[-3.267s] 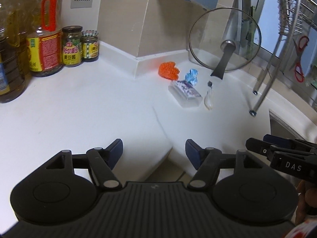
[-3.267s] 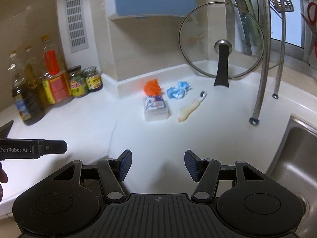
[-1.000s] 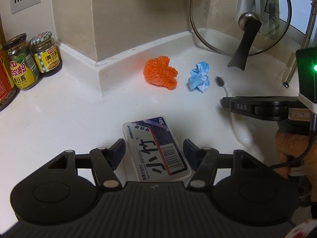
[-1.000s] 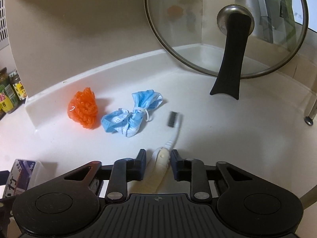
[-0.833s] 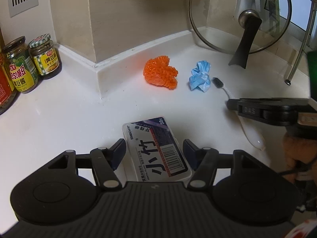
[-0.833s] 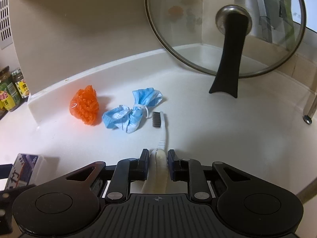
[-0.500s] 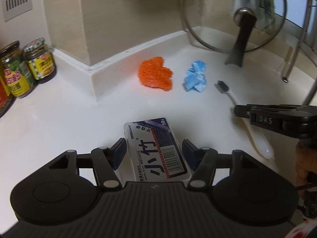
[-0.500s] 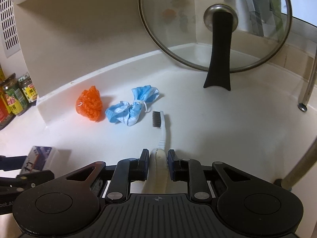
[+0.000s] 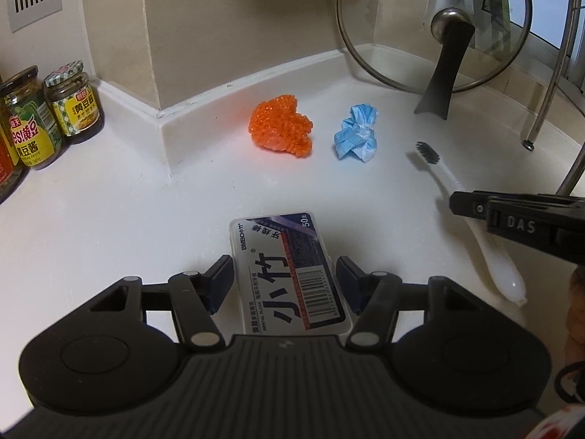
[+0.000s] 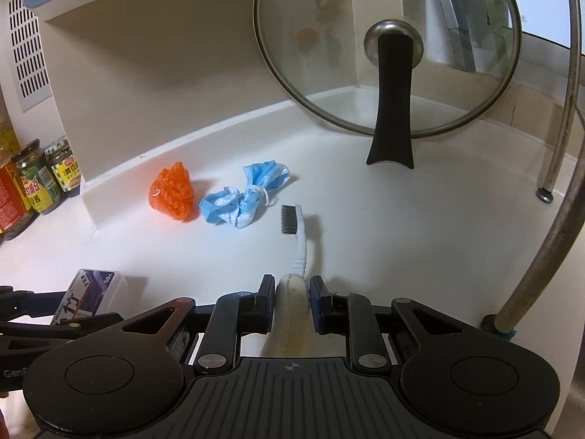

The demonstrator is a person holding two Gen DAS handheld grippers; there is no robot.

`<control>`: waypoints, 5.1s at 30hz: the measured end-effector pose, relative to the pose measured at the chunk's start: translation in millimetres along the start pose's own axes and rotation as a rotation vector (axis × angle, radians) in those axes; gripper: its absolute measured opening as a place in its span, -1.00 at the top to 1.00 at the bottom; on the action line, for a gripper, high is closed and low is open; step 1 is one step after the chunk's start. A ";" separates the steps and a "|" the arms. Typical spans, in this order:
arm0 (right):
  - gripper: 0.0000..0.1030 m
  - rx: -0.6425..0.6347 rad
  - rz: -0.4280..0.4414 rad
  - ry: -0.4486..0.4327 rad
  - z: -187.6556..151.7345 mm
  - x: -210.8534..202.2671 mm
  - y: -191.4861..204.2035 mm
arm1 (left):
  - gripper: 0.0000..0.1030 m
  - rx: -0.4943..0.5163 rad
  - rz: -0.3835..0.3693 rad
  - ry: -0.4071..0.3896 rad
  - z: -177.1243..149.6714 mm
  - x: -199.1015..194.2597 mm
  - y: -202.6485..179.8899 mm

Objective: Collect trash

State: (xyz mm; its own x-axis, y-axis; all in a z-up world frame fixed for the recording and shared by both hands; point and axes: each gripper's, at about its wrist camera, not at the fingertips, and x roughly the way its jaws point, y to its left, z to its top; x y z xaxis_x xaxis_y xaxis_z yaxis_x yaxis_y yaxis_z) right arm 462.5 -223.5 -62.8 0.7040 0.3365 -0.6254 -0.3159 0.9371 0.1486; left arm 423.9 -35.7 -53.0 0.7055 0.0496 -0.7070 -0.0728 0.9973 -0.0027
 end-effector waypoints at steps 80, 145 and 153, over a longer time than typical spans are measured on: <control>0.60 -0.168 0.257 0.259 -265.1 -108.5 138.1 | -0.12 -0.179 -0.037 0.218 -289.9 -116.1 80.6; 0.60 -0.169 0.276 0.345 -284.9 -56.2 142.8 | -0.22 -0.196 -0.020 0.279 -298.8 -65.3 83.7; 0.60 -0.159 0.280 0.343 -284.1 -52.2 147.8 | -0.21 -0.204 -0.008 0.278 -300.0 -67.5 87.2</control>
State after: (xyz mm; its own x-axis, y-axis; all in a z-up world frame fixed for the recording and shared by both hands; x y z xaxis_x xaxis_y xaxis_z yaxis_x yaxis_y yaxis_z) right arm 198.4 -128.9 -225.9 0.3353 0.4992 -0.7990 -0.5760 0.7797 0.2455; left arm 158.4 31.9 -217.7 0.4895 -0.0030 -0.8720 -0.2275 0.9649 -0.1310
